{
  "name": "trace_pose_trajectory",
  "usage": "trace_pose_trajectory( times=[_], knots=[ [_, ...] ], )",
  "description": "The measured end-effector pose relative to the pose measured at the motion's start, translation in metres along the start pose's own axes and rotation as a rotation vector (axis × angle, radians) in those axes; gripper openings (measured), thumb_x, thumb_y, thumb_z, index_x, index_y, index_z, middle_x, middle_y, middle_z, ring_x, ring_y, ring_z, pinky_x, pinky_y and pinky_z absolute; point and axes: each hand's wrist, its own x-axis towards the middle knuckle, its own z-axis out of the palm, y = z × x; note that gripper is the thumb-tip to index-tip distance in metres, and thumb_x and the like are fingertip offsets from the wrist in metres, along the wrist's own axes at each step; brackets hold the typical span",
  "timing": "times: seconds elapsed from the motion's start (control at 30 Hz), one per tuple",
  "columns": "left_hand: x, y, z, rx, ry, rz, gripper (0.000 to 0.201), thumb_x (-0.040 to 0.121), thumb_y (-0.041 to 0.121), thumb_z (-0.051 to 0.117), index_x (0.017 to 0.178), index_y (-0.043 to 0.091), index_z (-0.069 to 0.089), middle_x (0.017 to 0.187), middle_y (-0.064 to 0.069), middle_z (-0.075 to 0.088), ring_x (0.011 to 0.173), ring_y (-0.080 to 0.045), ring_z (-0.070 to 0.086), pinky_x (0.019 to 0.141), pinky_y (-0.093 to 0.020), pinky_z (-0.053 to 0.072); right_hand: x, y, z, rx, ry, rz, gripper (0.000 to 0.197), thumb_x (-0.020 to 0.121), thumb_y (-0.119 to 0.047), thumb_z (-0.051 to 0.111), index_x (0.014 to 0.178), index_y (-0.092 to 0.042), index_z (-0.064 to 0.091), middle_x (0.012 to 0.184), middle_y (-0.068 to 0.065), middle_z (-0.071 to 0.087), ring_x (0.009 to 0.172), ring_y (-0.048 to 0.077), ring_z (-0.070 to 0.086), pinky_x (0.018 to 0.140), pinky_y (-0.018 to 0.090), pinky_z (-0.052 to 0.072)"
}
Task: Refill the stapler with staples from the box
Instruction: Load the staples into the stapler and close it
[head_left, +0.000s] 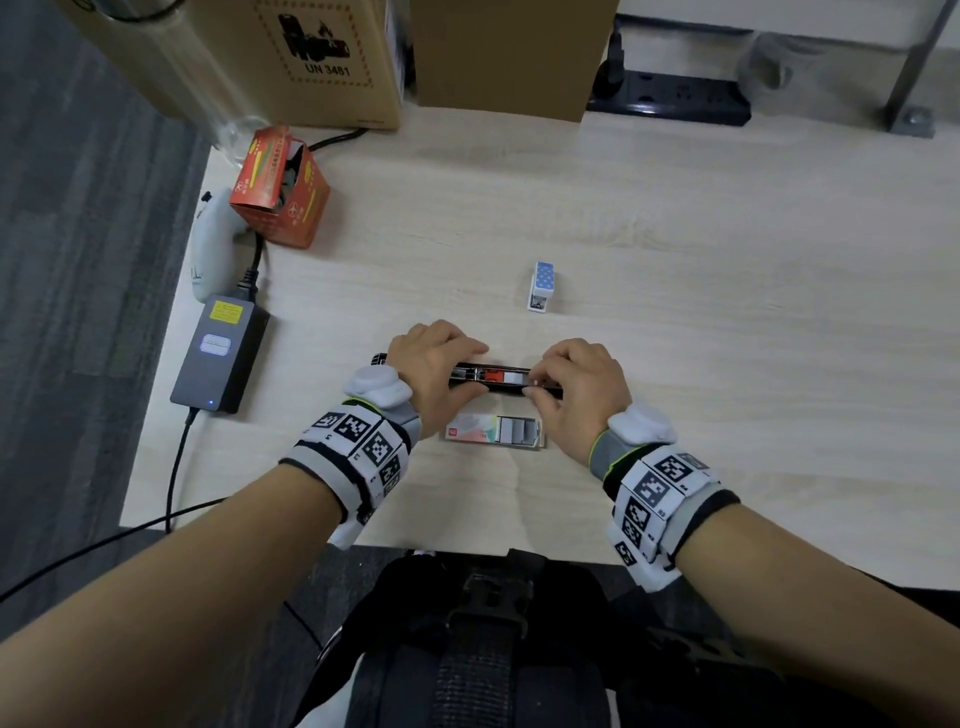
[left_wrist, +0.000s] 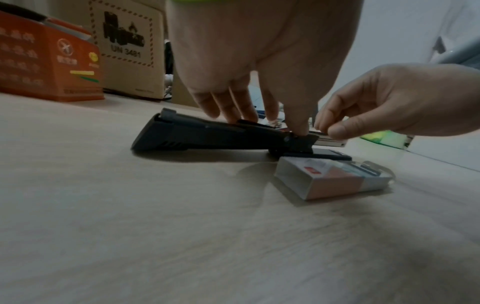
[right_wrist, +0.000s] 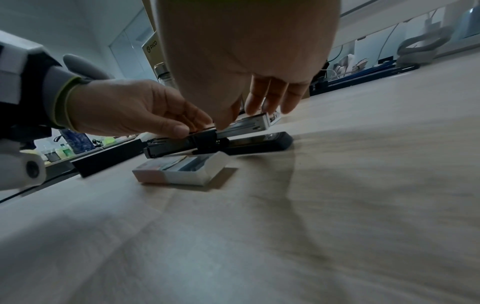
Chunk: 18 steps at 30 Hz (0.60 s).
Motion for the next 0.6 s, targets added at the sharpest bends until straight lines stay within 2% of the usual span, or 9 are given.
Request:
trace_pose_trajectory(
  times=[0.1, 0.17, 0.23, 0.3, 0.4, 0.6],
  knots=[
    [-0.01, 0.009, 0.0, 0.029, 0.164, 0.124, 0.032, 0.077, 0.036, 0.07, 0.104, 0.02, 0.062, 0.1, -0.003, 0.061, 0.088, -0.024, 0.052, 0.074, -0.035, 0.039, -0.009, 0.003, -0.007, 0.02, 0.014, -0.054, 0.003, 0.078, -0.014, 0.07, 0.08, -0.014, 0.069, 0.081, 0.006, 0.059, 0.074, 0.027, 0.053, 0.064, 0.034, 0.044],
    [-0.02, 0.015, 0.007, 0.021, 0.15, 0.21, 0.027, 0.078, 0.033, 0.069, 0.099, 0.018, 0.062, 0.095, -0.004, 0.062, 0.082, -0.024, 0.051, 0.07, -0.034, 0.039, -0.018, 0.004, -0.009, 0.016, -0.083, -0.054, 0.001, 0.081, -0.016, 0.068, 0.081, -0.016, 0.069, 0.076, 0.005, 0.06, 0.072, 0.029, 0.055, 0.06, 0.035, 0.047],
    [-0.028, 0.02, 0.016, 0.01, 0.068, 0.247, 0.028, 0.077, 0.034, 0.07, 0.098, 0.017, 0.061, 0.093, -0.005, 0.063, 0.081, -0.026, 0.054, 0.07, -0.035, 0.042, -0.025, 0.004, -0.007, -0.013, -0.174, -0.007, 0.004, 0.082, -0.022, 0.067, 0.08, -0.02, 0.068, 0.076, 0.001, 0.06, 0.075, 0.028, 0.057, 0.059, 0.034, 0.047],
    [-0.033, 0.022, 0.025, 0.03, -0.01, 0.233, 0.036, 0.073, 0.036, 0.073, 0.1, 0.015, 0.061, 0.094, -0.006, 0.064, 0.083, -0.028, 0.057, 0.07, -0.038, 0.045, -0.028, 0.002, -0.004, -0.022, -0.206, 0.051, 0.007, 0.082, -0.027, 0.065, 0.078, -0.022, 0.066, 0.076, -0.003, 0.058, 0.076, 0.025, 0.058, 0.06, 0.033, 0.047],
    [-0.035, 0.025, 0.033, 0.071, -0.075, 0.17, 0.045, 0.069, 0.04, 0.075, 0.104, 0.015, 0.062, 0.097, -0.006, 0.064, 0.085, -0.031, 0.058, 0.069, -0.037, 0.042, -0.028, -0.003, 0.0, -0.026, -0.261, 0.109, 0.009, 0.082, -0.03, 0.062, 0.08, -0.022, 0.065, 0.08, -0.003, 0.059, 0.079, 0.024, 0.059, 0.064, 0.032, 0.047],
    [-0.035, 0.025, 0.041, 0.088, -0.072, 0.104, 0.038, 0.067, 0.032, 0.078, 0.099, 0.016, 0.064, 0.093, -0.007, 0.064, 0.083, -0.033, 0.057, 0.068, -0.036, 0.04, -0.025, -0.014, 0.004, -0.102, -0.339, 0.174, 0.015, 0.083, -0.034, 0.055, 0.081, -0.023, 0.065, 0.091, 0.001, 0.064, 0.083, 0.028, 0.06, 0.065, 0.028, 0.042]
  ],
)
